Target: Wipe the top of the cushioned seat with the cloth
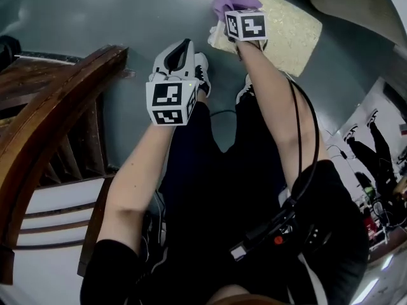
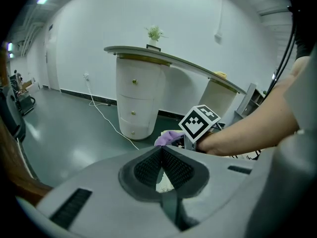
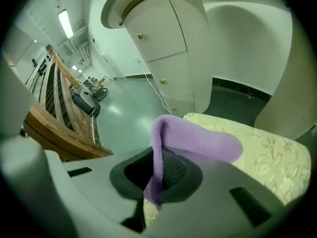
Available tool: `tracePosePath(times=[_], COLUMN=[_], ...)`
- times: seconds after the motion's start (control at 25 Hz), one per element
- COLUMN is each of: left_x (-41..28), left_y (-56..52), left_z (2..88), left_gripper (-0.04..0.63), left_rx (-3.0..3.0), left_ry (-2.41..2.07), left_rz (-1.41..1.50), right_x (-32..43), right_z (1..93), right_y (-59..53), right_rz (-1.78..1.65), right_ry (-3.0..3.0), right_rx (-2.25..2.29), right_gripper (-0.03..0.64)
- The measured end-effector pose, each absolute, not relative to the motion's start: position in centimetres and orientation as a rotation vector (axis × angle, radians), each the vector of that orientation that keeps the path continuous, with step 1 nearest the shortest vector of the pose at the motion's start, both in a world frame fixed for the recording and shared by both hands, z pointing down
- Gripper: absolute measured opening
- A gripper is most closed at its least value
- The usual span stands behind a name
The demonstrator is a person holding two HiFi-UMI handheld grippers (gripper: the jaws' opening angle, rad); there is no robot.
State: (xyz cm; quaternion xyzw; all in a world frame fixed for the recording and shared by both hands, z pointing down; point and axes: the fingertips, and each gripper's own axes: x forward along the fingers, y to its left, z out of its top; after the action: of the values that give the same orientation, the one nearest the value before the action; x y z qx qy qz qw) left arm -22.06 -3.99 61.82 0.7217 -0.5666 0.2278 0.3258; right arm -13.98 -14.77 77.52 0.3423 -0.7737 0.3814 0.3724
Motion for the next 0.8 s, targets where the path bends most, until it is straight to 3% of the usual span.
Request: tracePosePath(times=[0.36,0.8], left_x=[-18.0,-11.3], left_y=[-4.0,-4.4], left_z=[61.6,60.6], left_gripper=[0.005,0.005], left_rx=[1.91,1.948], left_ry=[-1.473,-1.44], left_rz=[0.615,0.646], right_x=[-11.1,-1.1], right_z=[76.7,76.8], right_y=[-14.8,-14.1], right_rz=[1.076,1.192], right_ry=[-2.019,-1.968], right_rx=[0.889,0.998], right_gripper=[0.021,0.021])
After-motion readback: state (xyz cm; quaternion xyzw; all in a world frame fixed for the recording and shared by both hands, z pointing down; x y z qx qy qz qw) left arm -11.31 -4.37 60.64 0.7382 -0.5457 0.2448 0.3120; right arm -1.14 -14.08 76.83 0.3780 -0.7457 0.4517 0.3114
